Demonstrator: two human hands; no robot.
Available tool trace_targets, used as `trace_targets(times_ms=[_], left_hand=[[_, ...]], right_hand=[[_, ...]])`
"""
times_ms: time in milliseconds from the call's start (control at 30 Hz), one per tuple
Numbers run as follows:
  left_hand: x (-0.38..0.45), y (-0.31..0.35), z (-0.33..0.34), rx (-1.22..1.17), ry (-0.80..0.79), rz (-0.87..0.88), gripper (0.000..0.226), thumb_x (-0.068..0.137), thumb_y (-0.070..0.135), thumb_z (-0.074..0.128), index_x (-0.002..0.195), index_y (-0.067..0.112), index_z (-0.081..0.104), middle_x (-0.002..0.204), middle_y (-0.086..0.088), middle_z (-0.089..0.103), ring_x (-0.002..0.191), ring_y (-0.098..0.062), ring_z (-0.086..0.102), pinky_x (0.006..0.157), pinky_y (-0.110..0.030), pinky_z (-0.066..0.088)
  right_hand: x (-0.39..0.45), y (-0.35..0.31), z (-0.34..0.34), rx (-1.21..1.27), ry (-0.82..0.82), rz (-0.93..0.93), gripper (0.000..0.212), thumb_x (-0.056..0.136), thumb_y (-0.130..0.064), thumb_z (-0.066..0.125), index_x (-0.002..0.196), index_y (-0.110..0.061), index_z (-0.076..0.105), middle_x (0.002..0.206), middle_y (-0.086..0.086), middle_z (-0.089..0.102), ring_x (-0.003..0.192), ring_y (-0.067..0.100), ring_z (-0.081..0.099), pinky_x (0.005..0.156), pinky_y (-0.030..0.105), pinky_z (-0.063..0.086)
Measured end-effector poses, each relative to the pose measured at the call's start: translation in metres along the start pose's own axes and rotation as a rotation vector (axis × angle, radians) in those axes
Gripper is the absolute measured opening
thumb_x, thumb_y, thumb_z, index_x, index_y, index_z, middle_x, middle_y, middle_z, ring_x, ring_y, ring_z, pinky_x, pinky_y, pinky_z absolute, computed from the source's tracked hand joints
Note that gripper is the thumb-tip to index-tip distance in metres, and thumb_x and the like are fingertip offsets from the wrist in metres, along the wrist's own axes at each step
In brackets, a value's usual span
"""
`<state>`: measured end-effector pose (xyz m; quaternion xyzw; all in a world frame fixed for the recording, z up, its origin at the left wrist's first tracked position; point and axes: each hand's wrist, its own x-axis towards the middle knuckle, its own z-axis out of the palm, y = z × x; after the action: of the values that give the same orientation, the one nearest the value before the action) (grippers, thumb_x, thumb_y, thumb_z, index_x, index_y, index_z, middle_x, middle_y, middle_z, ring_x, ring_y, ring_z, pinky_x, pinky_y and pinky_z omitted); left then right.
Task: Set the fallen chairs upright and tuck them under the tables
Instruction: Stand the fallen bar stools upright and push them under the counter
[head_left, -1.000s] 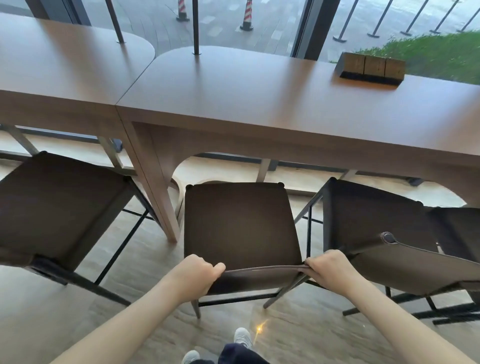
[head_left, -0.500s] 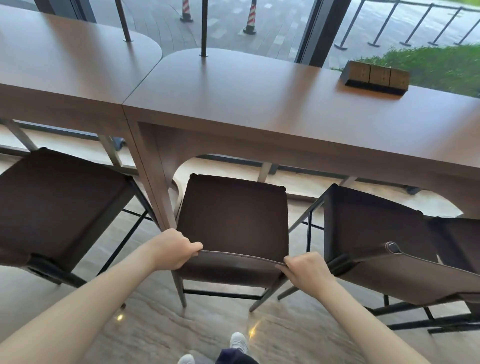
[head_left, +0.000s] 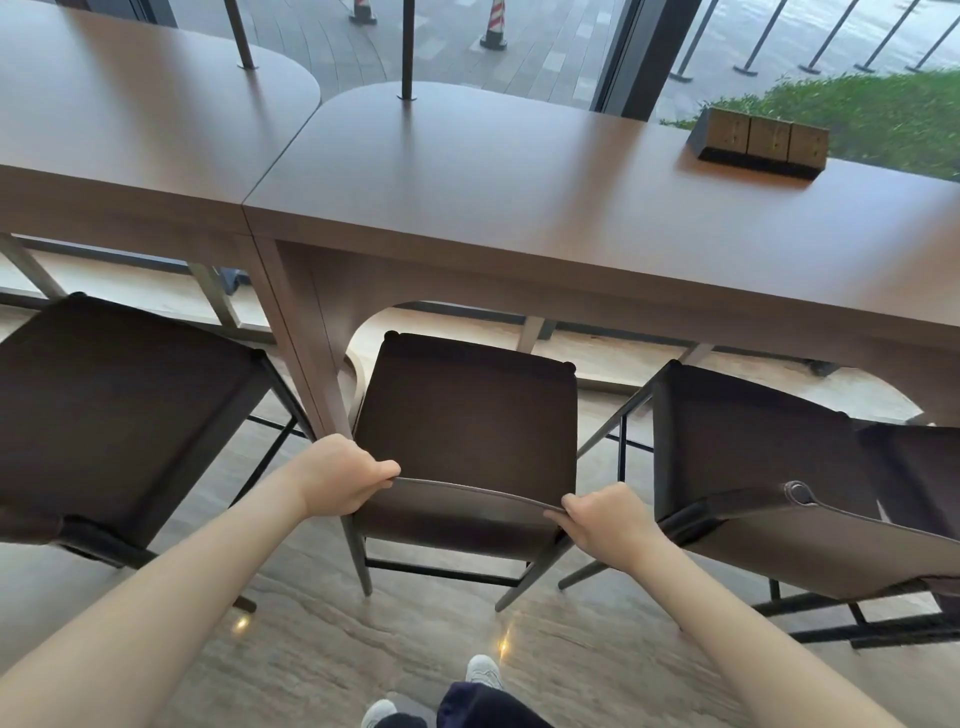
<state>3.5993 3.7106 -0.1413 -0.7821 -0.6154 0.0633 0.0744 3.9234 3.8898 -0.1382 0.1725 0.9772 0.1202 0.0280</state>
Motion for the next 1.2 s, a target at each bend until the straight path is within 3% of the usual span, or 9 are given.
trace_targets(times_ms=[167, 267, 433, 700, 800, 1067, 1200], left_hand=[[0.014, 0.004, -0.002, -0.010, 0.089, 0.030, 0.030, 0.087, 0.032, 0.035, 0.067, 0.020, 0.055, 0.037, 0.006, 0.042, 0.026, -0.017, 0.040, 0.037, -0.019, 0.016], [0.024, 0.014, -0.002, -0.031, 0.057, 0.026, 0.030, 0.087, 0.031, 0.034, 0.068, 0.020, 0.055, 0.037, 0.006, 0.042, 0.025, -0.018, 0.039, 0.038, -0.018, 0.015], [0.037, 0.033, 0.002, -0.046, 0.028, 0.006, 0.029, 0.087, 0.030, 0.034, 0.067, 0.020, 0.052, 0.036, 0.005, 0.041, 0.025, -0.018, 0.038, 0.038, -0.020, 0.014], [0.048, 0.033, -0.003, -0.003, -0.063, 0.030, 0.014, 0.080, 0.029, 0.058, 0.069, 0.021, 0.056, 0.037, 0.006, 0.046, 0.026, -0.019, 0.042, 0.039, -0.019, 0.017], [0.051, 0.028, -0.008, 0.017, -0.081, -0.023, 0.018, 0.083, 0.031, 0.052, 0.069, 0.022, 0.057, 0.037, 0.006, 0.046, 0.027, -0.018, 0.044, 0.039, -0.019, 0.017], [0.064, 0.012, -0.017, 0.056, -0.212, -0.091, 0.030, 0.103, 0.034, 0.029, 0.107, 0.018, 0.054, 0.083, -0.002, 0.070, 0.072, -0.030, 0.067, 0.057, -0.029, 0.032], [0.054, 0.001, -0.015, 0.011, -0.251, -0.133, 0.029, 0.103, 0.035, 0.031, 0.111, 0.020, 0.054, 0.085, -0.001, 0.070, 0.075, -0.028, 0.067, 0.058, -0.029, 0.032]], right_hand=[[0.007, 0.025, 0.008, -0.017, -0.006, -0.033, 0.046, 0.092, -0.045, 0.032, 0.052, -0.022, 0.031, 0.031, -0.008, 0.036, 0.022, 0.013, 0.027, 0.037, 0.017, 0.015], [0.007, 0.044, 0.011, -0.042, 0.022, -0.054, 0.046, 0.092, -0.045, 0.032, 0.053, -0.021, 0.029, 0.031, -0.008, 0.036, 0.025, 0.015, 0.020, 0.039, 0.016, 0.015], [0.003, 0.068, 0.025, -0.051, 0.020, -0.068, 0.054, 0.093, -0.047, 0.033, 0.048, -0.019, 0.045, 0.032, -0.005, 0.039, 0.023, 0.017, 0.037, 0.038, 0.018, 0.017], [-0.003, 0.069, 0.033, -0.021, 0.108, -0.056, 0.049, 0.090, -0.041, 0.037, 0.048, -0.019, 0.045, 0.034, -0.006, 0.042, 0.026, 0.016, 0.038, 0.040, 0.020, 0.016], [-0.003, 0.067, 0.036, 0.011, 0.107, -0.025, 0.047, 0.090, -0.040, 0.037, 0.050, -0.018, 0.048, 0.036, -0.005, 0.043, 0.027, 0.016, 0.040, 0.038, 0.019, 0.020], [0.006, 0.058, 0.036, 0.058, 0.127, 0.047, 0.048, 0.092, -0.042, 0.040, 0.050, -0.018, 0.045, 0.036, -0.006, 0.042, 0.027, 0.016, 0.039, 0.035, 0.021, 0.024], [0.019, 0.042, 0.030, 0.049, 0.136, 0.046, 0.050, 0.092, -0.041, 0.037, 0.048, -0.018, 0.047, 0.035, -0.004, 0.043, 0.026, 0.017, 0.040, 0.039, 0.019, 0.022]])
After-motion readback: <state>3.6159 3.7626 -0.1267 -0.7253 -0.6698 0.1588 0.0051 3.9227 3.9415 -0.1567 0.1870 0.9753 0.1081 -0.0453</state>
